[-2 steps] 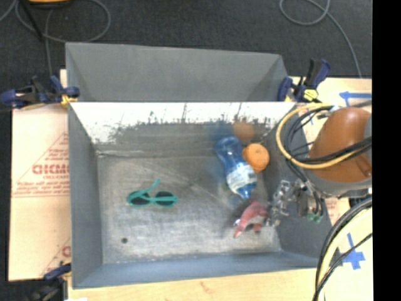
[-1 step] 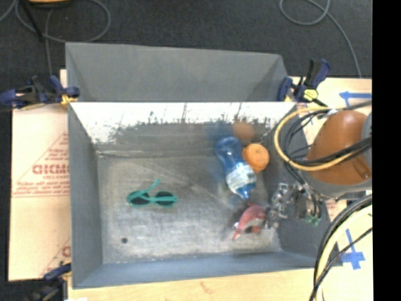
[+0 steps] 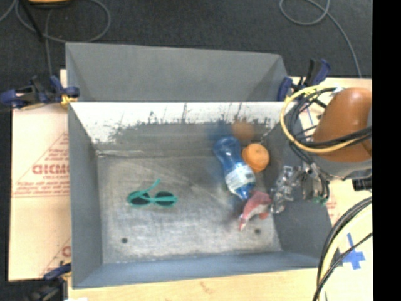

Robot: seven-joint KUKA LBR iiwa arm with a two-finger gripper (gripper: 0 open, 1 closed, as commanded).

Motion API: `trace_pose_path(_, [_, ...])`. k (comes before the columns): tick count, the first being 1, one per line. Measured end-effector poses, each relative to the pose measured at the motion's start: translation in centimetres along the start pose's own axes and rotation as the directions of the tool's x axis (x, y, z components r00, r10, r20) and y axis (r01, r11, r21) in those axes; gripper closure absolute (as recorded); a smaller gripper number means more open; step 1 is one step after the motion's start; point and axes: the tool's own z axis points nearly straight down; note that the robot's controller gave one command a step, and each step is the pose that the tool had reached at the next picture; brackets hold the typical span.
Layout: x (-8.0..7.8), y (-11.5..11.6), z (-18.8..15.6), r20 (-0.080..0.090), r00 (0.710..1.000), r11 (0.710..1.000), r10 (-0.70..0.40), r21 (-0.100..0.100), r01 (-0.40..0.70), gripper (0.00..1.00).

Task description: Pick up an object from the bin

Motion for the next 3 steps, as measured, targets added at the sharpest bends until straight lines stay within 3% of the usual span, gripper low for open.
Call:
trace_pose_path(1, [0.5,-0.7,1.1,0.017,1.000,1.000,0.000,0.002,-0.001,1.00])
trace_pose_path(2, [-0.3,-0.1,6.4,0.001,0.999,0.999,0.048,0.001,-0.048,1.00])
trace_pose_path(3, [0.0,-0.1,6.2,0.001,0.999,0.999,0.048,0.001,-0.048,0.00])
